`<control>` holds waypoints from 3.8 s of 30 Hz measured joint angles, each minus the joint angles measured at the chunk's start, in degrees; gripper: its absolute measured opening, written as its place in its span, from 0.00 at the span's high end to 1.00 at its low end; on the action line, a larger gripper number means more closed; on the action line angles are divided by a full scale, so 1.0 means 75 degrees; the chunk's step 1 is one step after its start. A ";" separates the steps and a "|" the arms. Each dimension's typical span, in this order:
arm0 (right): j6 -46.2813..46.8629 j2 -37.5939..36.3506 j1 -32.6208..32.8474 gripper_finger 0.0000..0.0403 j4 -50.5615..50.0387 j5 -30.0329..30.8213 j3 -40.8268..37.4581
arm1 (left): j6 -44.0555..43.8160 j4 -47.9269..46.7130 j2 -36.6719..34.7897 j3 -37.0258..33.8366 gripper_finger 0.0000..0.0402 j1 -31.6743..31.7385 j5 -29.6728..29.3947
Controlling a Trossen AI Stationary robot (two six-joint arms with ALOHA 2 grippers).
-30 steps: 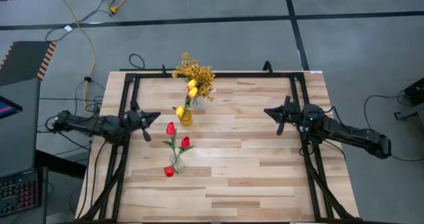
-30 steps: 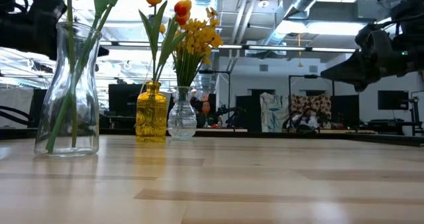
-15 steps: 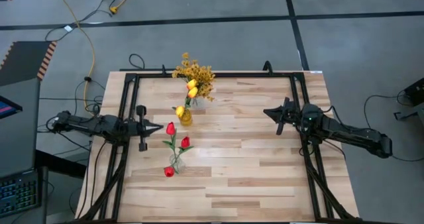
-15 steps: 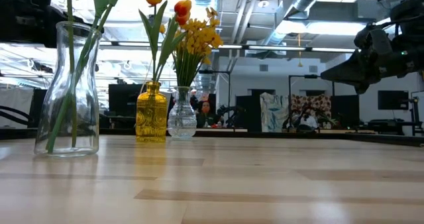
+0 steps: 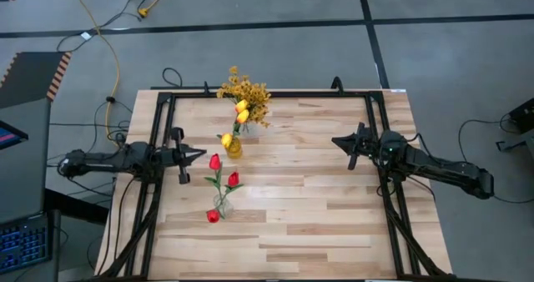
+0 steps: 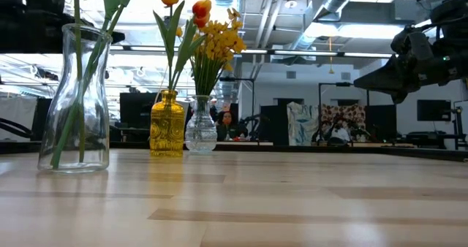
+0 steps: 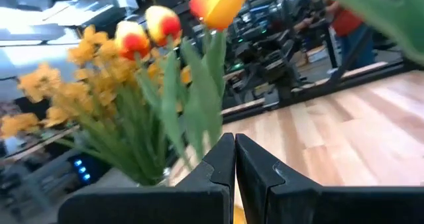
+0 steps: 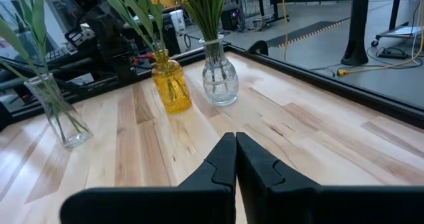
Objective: Sort flowers into vase by color
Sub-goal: Return to Home Position
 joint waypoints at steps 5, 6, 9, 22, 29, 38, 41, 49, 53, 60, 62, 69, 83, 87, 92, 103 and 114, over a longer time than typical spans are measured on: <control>0.0001 0.0000 0.0000 0.91 0.0007 0.0000 0.0000 | -0.0395 -0.0376 0.0000 0.0000 1.00 0.0559 0.0787; 0.0001 0.0000 0.0000 0.91 0.0007 0.0000 0.0000 | -0.0469 -0.0474 0.0000 0.0000 1.00 0.0650 0.1001; 0.0001 0.0000 0.0000 0.91 0.0007 -0.0003 0.0000 | -0.0605 -0.0587 0.0003 -0.0009 1.00 0.0885 0.1215; 0.0004 0.0000 0.0000 0.91 0.0013 -0.0009 -0.0003 | -0.0831 -0.0695 0.0003 -0.0017 1.00 0.1353 0.1323; 0.0006 0.0000 0.0000 0.91 0.0013 -0.0009 -0.0003 | -0.1435 -0.0695 0.0006 -0.0020 1.00 0.1353 0.1323; 0.0006 0.0000 0.0000 0.91 0.0014 -0.0009 -0.0003 | -0.1508 -0.0692 0.0006 -0.0026 1.00 0.1353 0.1320; 0.0009 0.0000 0.0000 0.91 0.0013 -0.0009 -0.0003 | -0.1510 -0.0692 0.0006 -0.0029 1.00 0.1353 0.1317; 0.0006 0.0000 0.0000 0.91 0.0016 -0.0009 -0.0003 | -0.1511 -0.0692 0.0006 -0.0032 1.00 0.1353 0.1314; 0.0006 0.0000 0.0000 0.91 0.0016 -0.0009 -0.0003 | -0.1509 -0.0692 0.0006 -0.0032 1.00 0.1353 0.1314; 0.0006 0.0000 0.0000 0.91 0.0016 -0.0009 -0.0003 | -0.1511 -0.0692 0.0006 -0.0032 1.00 0.1353 0.1314; 0.0006 0.0000 0.0000 0.91 0.0016 -0.0009 -0.0003 | -0.1511 -0.0691 0.0006 -0.0032 1.00 0.1353 0.1314; 0.0006 0.0000 0.0000 0.91 0.0016 -0.0009 -0.0003 | -0.1511 -0.0691 0.0006 -0.0032 1.00 0.1353 0.1311; 0.0006 0.0000 0.0000 0.91 0.0016 -0.0009 -0.0003 | -0.1510 -0.0690 0.0007 -0.0032 1.00 0.1353 0.1311; 0.0006 -0.0001 0.0000 0.91 0.0016 -0.0009 -0.0003 | -0.1511 -0.0690 0.0008 -0.0032 1.00 0.1353 0.1313; 0.0006 0.0000 0.0000 0.91 0.0015 -0.0009 -0.0003 | -0.1511 -0.0689 0.0008 -0.0032 1.00 0.1353 0.1312; 0.0006 0.0000 0.0000 0.91 0.0016 -0.0009 -0.0003 | -0.1510 -0.0692 0.0007 -0.0033 1.00 0.1353 0.1312; 0.0006 0.0000 0.0000 0.91 0.0016 -0.0009 -0.0003 | -0.1511 -0.0689 0.0009 -0.0033 1.00 0.1353 0.1311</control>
